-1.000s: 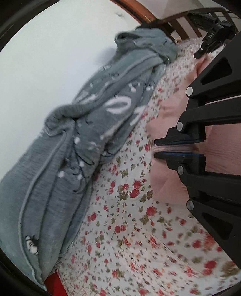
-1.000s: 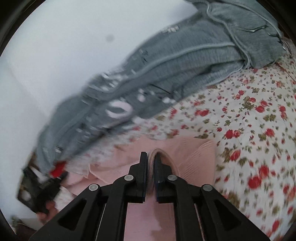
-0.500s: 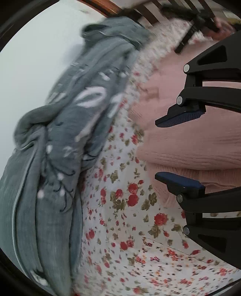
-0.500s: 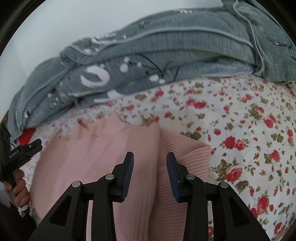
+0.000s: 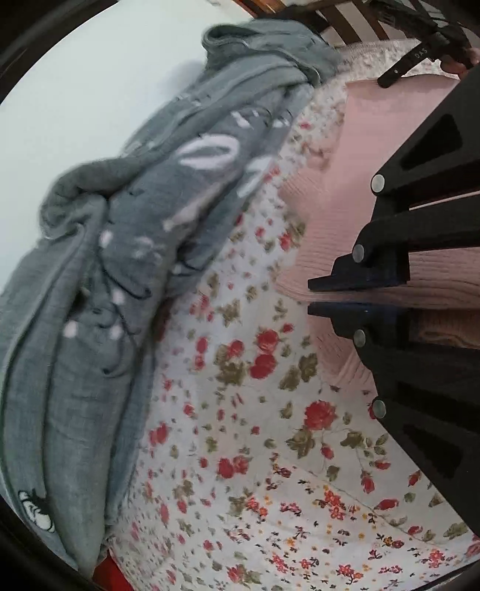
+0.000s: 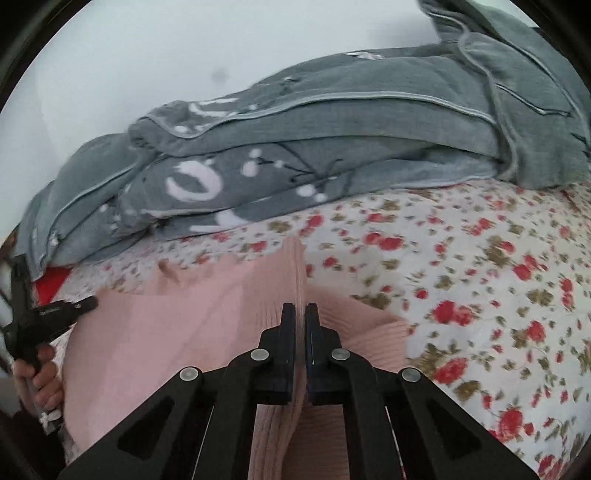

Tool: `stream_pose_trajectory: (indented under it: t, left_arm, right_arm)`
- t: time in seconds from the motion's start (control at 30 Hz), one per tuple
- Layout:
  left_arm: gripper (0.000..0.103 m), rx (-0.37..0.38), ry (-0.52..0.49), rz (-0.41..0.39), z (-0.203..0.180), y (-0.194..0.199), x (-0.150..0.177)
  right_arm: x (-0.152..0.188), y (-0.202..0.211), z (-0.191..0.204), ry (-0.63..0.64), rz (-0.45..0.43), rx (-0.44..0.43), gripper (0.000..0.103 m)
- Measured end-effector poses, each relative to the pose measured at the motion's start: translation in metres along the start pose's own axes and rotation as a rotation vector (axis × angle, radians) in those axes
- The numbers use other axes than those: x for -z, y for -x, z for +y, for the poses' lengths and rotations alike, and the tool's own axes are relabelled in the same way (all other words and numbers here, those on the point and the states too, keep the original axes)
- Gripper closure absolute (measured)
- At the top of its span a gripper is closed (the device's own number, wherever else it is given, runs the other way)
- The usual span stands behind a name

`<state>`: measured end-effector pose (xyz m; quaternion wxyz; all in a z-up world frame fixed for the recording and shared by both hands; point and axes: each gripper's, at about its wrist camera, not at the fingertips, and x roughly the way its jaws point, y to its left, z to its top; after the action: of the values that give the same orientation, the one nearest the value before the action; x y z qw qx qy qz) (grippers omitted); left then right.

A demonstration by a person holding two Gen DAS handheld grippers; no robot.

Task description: Fold small clothes

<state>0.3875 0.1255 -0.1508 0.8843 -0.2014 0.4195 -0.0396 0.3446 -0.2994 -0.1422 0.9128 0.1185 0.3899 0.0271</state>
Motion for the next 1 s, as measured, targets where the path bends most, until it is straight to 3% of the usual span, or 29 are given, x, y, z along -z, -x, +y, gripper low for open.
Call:
stream_pose_trajectory:
  t: [0.1, 0.2, 0.27, 0.37, 0.43, 0.47, 0.53, 0.63, 0.7, 0.77, 0.87, 1.0]
  left_arm:
    - [0.095, -0.062, -0.037, 0.016, -0.004, -0.014, 0.007]
    - [0.092, -0.069, -0.070, 0.014, -0.010, -0.007, 0.003]
    - [0.085, -0.088, -0.103, 0.014, -0.017, 0.003, -0.002]
    - [0.073, -0.058, -0.173, -0.041, -0.029, 0.025, -0.006]
    - [0.067, -0.003, -0.207, -0.061, -0.037, 0.029, -0.005]
    - [0.067, 0.019, -0.215, -0.063, -0.040, 0.028, -0.004]
    - [0.067, 0.046, -0.235, -0.058, -0.044, 0.017, 0.001]
    - [0.067, -0.040, -0.296, -0.011, -0.049, -0.009, 0.012]
    - [0.067, -0.071, -0.305, 0.029, -0.048, -0.021, 0.017]
    - [0.067, -0.071, -0.306, 0.019, -0.047, -0.020, 0.017]
    - [0.065, -0.091, -0.323, 0.018, -0.050, -0.024, 0.020]
    - [0.063, -0.091, -0.331, 0.005, -0.052, -0.020, 0.021]
  right_arm:
    - [0.007, -0.028, 0.001, 0.020, 0.115, 0.063, 0.099]
    - [0.003, -0.025, 0.005, 0.042, 0.117, 0.070, 0.097]
    - [-0.001, -0.019, 0.012, 0.086, 0.125, 0.075, 0.095]
    - [-0.011, 0.007, 0.018, 0.128, 0.062, 0.079, 0.085]
    - [-0.022, 0.022, 0.024, 0.129, 0.006, 0.037, 0.070]
    - [-0.026, 0.023, 0.028, 0.133, 0.001, 0.013, 0.069]
    - [-0.031, 0.017, 0.041, 0.156, -0.010, -0.022, 0.069]
    - [-0.021, -0.013, 0.054, 0.202, 0.028, 0.013, 0.071]
    - [-0.010, -0.037, 0.050, 0.205, 0.095, 0.065, 0.083]
    - [-0.006, -0.052, 0.035, 0.143, 0.154, 0.056, 0.093]
    - [-0.009, -0.045, 0.018, 0.054, 0.118, 0.064, 0.094]
    - [-0.008, -0.045, 0.022, 0.082, 0.123, 0.082, 0.093]
